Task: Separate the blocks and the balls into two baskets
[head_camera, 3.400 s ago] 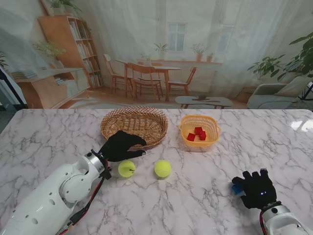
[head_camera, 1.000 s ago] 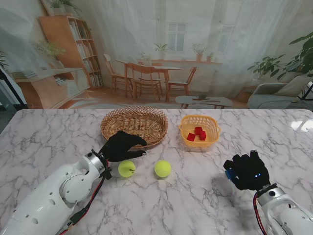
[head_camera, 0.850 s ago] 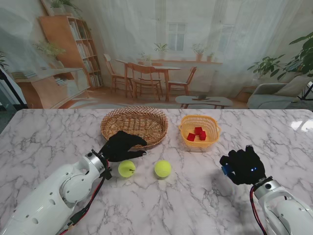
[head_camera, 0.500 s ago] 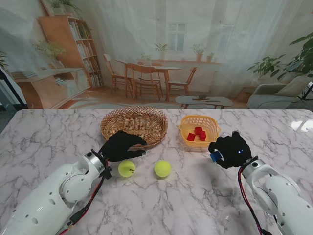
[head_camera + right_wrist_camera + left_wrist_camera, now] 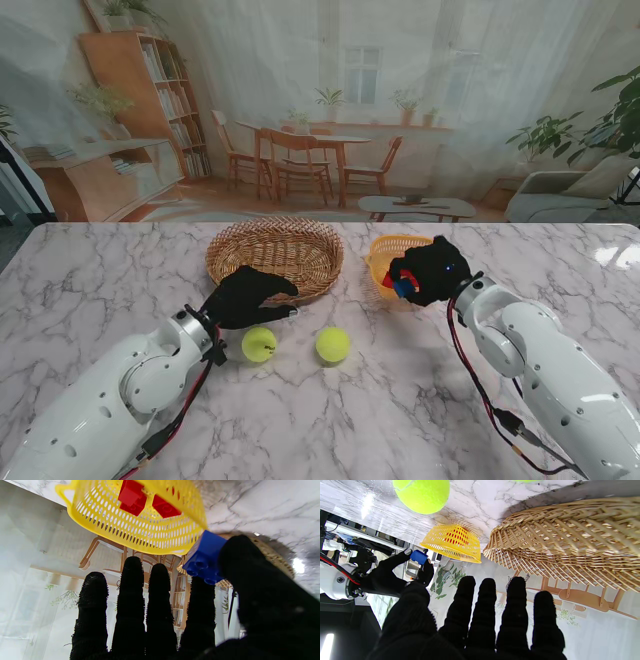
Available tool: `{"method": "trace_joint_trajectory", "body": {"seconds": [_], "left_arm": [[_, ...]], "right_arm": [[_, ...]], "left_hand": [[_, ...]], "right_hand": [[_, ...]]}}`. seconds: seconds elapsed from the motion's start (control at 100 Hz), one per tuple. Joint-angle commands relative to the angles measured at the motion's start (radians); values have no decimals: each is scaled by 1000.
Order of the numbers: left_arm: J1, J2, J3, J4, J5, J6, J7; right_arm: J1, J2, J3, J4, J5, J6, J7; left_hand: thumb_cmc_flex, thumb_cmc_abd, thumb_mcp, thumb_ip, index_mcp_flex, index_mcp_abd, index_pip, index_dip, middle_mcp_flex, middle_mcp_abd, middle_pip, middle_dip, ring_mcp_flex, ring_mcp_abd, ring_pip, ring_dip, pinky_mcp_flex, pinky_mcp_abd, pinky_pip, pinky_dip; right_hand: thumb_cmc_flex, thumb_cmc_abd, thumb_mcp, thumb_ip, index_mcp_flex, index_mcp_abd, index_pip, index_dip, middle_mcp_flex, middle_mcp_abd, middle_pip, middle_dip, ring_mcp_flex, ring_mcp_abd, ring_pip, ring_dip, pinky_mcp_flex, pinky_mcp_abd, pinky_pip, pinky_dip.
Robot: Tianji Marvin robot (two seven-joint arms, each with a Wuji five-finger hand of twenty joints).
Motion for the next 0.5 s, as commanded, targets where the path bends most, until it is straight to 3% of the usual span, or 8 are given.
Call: {"method": "trace_joint_trajectory", "body": {"seconds": [0.0,0.33,0.49], "left_arm": [[2,-1,0,0,0,-4,-9],[5,-1,-3,-1,-3,-3,-13],[8,1,-12,-3,15,-6,-5]], "right_arm": [[39,-14,-14,19,16,26,6],[190,-27,-149,160,88,139,20],[213,-32,-172,202,108,188,14]], "left_hand": [[-1,47,-26,-14,31,-19,12,6,23,-11,8,4,16,-2,22,8,-1,16,20,4],[-1,47,-26,-14,32,-18,12,6,23,-10,9,4,16,0,23,8,0,14,20,4],[-1,48,-26,-14,31,-19,12,7,23,-12,9,5,17,-1,23,8,1,13,19,3]], "right_hand": [[85,75,35,15,94,-67,177,15,-2,-3,26,12,13,-1,50,13,-3,-1,23,12],[81,83,21,17,87,-70,177,8,-24,8,24,12,-8,3,47,9,-9,-10,19,10],[75,102,-8,10,65,-41,165,-23,-44,28,18,-1,-28,20,26,-10,-7,-22,12,2]]}}
